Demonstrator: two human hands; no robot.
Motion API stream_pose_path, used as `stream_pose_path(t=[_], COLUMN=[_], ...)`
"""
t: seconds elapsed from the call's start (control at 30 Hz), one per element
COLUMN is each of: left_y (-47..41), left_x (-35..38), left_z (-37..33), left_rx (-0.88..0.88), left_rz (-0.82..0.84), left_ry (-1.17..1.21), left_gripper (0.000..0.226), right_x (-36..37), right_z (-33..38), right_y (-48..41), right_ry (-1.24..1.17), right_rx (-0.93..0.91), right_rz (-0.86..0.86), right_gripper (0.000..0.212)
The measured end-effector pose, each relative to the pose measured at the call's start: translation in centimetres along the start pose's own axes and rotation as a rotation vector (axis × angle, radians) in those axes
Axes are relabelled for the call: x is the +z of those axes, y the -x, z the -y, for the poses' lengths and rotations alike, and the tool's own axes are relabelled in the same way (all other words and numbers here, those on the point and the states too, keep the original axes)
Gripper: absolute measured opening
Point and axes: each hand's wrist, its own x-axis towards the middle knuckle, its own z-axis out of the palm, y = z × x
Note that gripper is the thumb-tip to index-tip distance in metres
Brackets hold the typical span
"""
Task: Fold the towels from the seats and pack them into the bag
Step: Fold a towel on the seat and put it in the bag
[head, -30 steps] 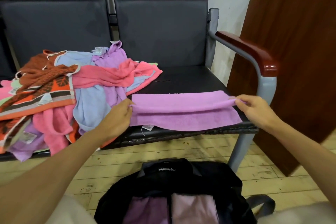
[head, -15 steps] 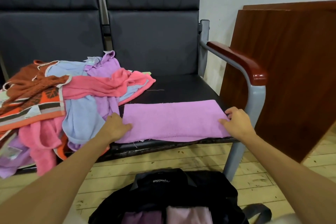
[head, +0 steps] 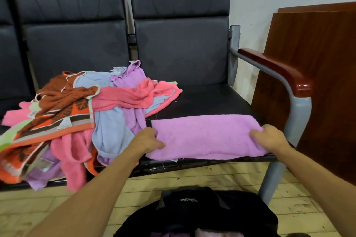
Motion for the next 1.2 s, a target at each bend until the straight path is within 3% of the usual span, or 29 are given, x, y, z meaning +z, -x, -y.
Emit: stream_pose_path(t=[0.13, 0.2, 0.3, 0.43, 0.57, 0.67, 0.83, 1.0, 1.1, 1.2], left_y=[0.1, 0.5, 2.0, 2.7, 3.4, 3.4, 3.2, 3.2, 3.5, 3.3], left_x=[0.2, 0.6, 0.1, -1.6, -1.9, -2.0, -1.8, 0.0, 1.7, 3.6], left_z=[1.0, 1.3, 1.2, 1.6, 1.6, 0.5, -4.4, -10.4, -13.9, -16.6], left_rx=[-0.007, -0.047, -0.174, -0.305, -0.288, -0.221, -0.038, 0.022, 0.01, 0.015], left_rz=[0.017, 0.013, 0.155, 0.255, 0.252, 0.121, -0.003, 0.101, 0.13, 0.011], left_ry=[0.193, 0.538, 1.131, 1.557, 1.45, 1.475, 1.409, 1.334, 1.194, 0.906], left_gripper=[0.043, 0.038, 0.025, 0.011, 0.01, 0.006, 0.016, 0.014, 0.011, 0.009], right_x=[-0.6, -1.0, -1.1, -0.8, -0.4, 0.0, 0.5, 1.1, 1.4, 1.5], right_z=[0.3, 0.6, 0.7, 0.8, 1.0, 1.6, 1.0, -0.2, -0.5, -0.5], right_y=[0.8, 1.5, 2.1, 2.1, 1.8, 2.0, 1.8, 0.7, 0.4, 0.1], right_ry=[-0.461, -0.66, -0.824, -0.904, -0.876, -0.84, -0.862, -0.997, -0.991, -1.006], right_rx=[0.076, 0.162, 0.251, 0.33, 0.341, 0.303, 0.291, 0.361, 0.363, 0.372], right_rz=[-0.043, 0.016, 0.072, 0.141, 0.268, 0.378, 0.328, 0.36, 0.364, 0.381], right_gripper=[0.023, 0.034, 0.048, 0.046, 0.042, 0.039, 0.024, 0.029, 0.031, 0.033])
